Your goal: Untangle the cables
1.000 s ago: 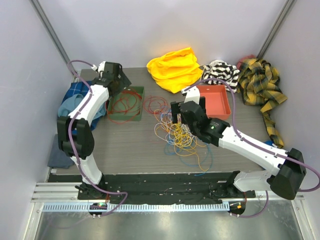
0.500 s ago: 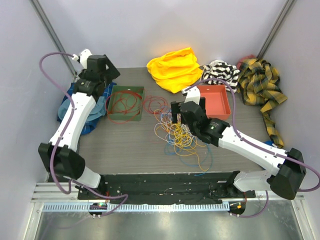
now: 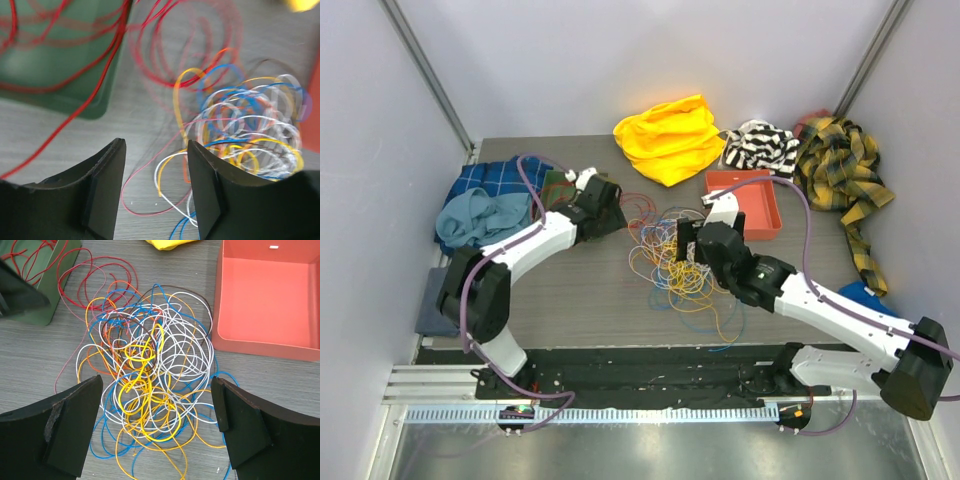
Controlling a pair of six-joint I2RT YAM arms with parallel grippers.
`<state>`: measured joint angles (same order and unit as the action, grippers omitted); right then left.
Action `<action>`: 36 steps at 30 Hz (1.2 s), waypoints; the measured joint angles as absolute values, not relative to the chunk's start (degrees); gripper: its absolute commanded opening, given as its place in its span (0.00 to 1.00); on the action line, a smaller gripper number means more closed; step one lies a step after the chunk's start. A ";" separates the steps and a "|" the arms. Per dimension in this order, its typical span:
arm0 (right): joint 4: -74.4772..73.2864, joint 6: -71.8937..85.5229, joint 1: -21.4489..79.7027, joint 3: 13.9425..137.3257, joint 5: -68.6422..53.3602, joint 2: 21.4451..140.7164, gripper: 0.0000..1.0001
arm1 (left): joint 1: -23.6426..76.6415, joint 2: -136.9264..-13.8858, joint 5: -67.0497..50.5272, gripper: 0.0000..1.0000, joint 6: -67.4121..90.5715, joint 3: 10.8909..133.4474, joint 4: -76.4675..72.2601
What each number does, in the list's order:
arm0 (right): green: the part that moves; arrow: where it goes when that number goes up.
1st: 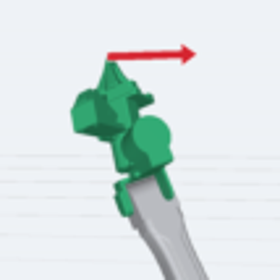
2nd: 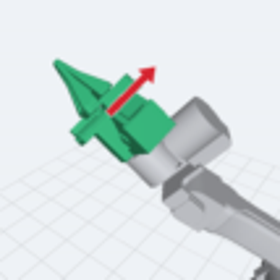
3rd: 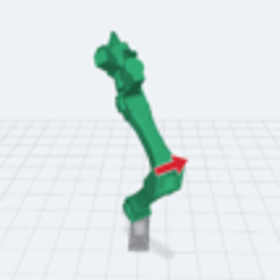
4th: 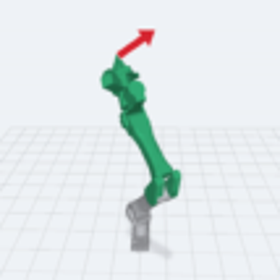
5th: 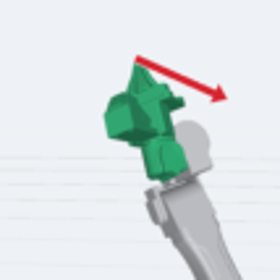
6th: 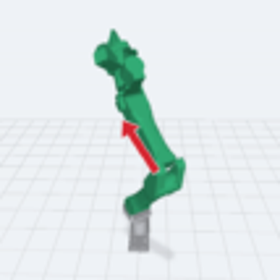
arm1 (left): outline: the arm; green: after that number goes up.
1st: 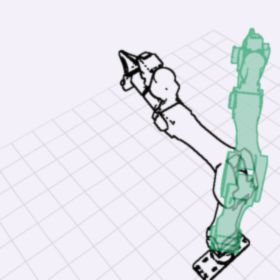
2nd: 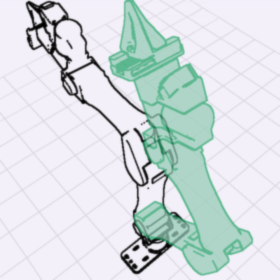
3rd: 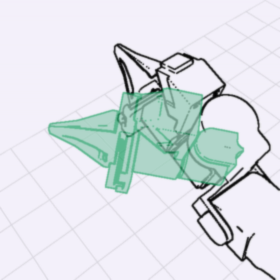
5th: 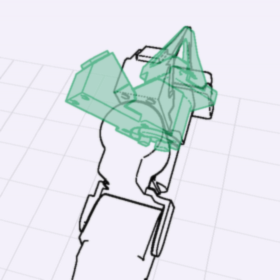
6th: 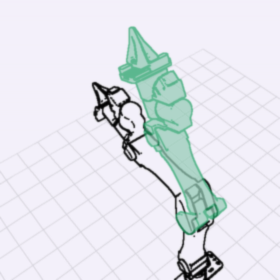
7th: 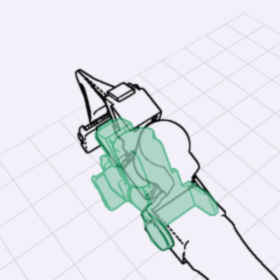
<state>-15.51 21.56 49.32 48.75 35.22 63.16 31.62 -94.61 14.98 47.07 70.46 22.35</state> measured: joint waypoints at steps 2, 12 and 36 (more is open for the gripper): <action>-15.51 21.71 49.32 48.38 35.24 62.50 0.98 | 32.38 -95.61 15.40 0.55 50.11 67.94 22.11; -16.93 22.02 49.32 47.70 35.33 60.69 0.99 | 39.13 -97.84 20.01 0.58 60.97 66.85 17.50; -24.60 41.06 38.85 39.07 31.44 59.86 0.63 | 42.37 -68.66 17.54 1.00 58.54 43.66 19.59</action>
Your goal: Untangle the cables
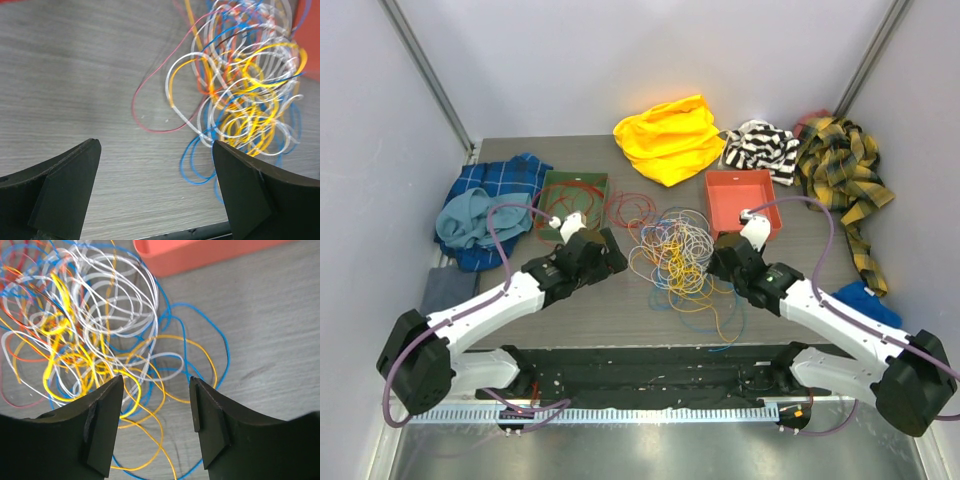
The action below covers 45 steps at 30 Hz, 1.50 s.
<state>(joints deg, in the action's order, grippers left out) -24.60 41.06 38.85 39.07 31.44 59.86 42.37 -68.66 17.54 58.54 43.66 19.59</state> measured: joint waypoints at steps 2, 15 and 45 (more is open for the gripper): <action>-24.97 42.83 38.87 37.60 30.44 59.75 0.59 | 42.37 -68.64 17.02 1.00 58.61 42.28 19.62; -26.20 49.30 38.79 32.58 30.04 60.42 0.37 | 42.37 -71.40 14.06 0.98 58.76 41.76 19.16; -18.17 45.80 29.61 29.45 28.73 68.99 0.01 | 42.39 -75.05 13.39 0.96 59.40 41.78 18.90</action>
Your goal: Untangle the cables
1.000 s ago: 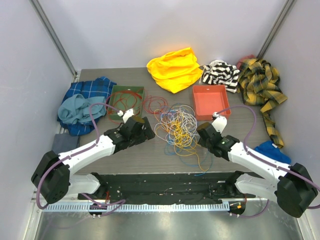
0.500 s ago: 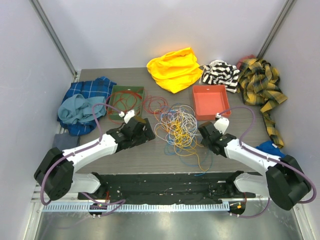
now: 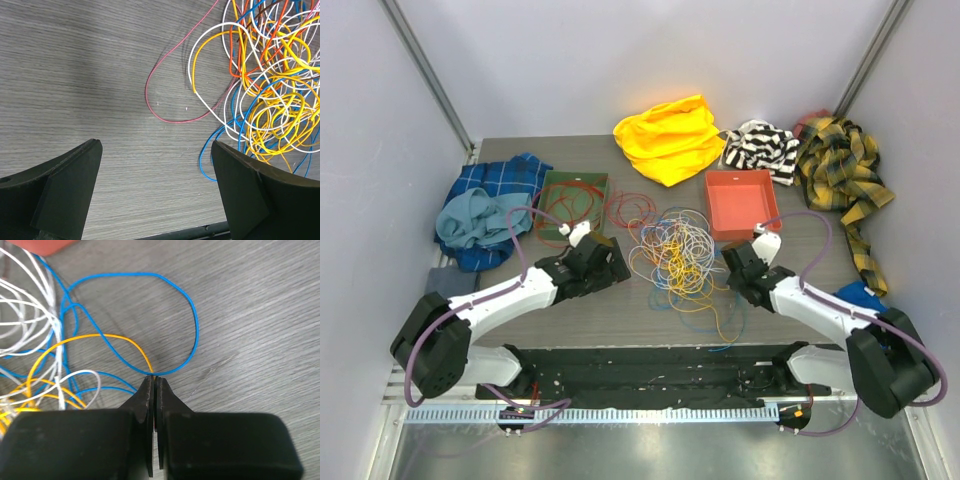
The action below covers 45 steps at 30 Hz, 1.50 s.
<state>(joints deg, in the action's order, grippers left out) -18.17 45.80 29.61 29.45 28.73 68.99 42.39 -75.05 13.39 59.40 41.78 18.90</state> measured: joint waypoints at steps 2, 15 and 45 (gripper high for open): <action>-18.50 45.56 29.61 29.45 28.73 66.72 0.01 | 42.44 -75.07 13.37 0.96 59.40 41.78 18.90; -20.78 43.51 29.61 30.22 25.52 57.17 0.46 | 43.16 -76.07 12.56 0.95 59.40 41.78 18.63; -19.00 38.06 26.92 36.47 30.81 78.89 0.07 | 43.81 -76.12 12.38 0.95 59.57 41.78 18.26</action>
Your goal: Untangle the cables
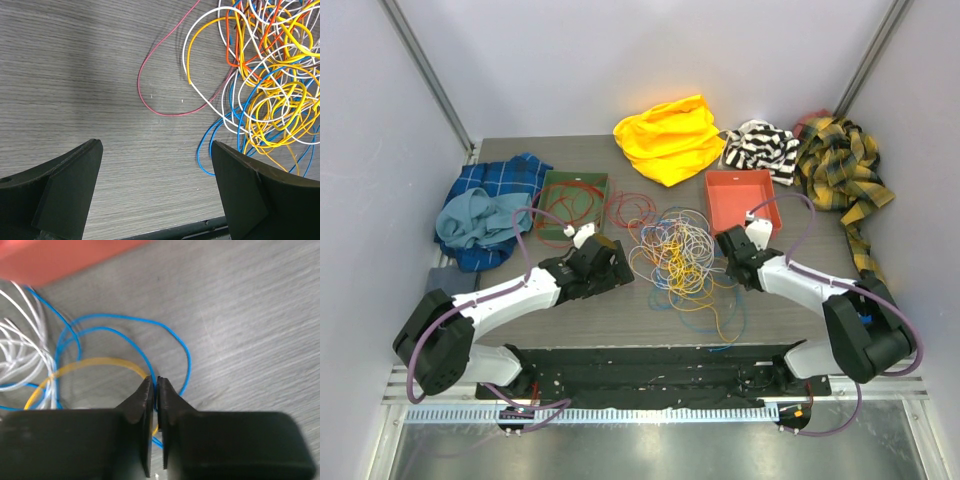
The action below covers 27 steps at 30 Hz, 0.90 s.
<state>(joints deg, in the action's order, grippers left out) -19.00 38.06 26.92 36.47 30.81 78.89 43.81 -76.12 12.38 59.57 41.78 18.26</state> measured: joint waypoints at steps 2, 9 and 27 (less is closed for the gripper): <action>-18.81 37.52 26.61 37.80 31.11 78.65 0.01 | 43.81 -76.07 12.38 0.95 59.57 41.76 18.24; -21.78 37.19 28.08 42.96 31.00 69.56 0.01 | 43.81 -75.40 12.38 0.95 59.57 41.58 18.20; -30.57 26.06 38.81 104.29 32.62 68.27 0.01 | 43.81 -68.60 12.19 0.95 59.70 38.57 17.56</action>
<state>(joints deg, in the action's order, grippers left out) -30.57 26.06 38.81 104.29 32.62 68.27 43.81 -68.60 12.19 59.70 38.57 17.56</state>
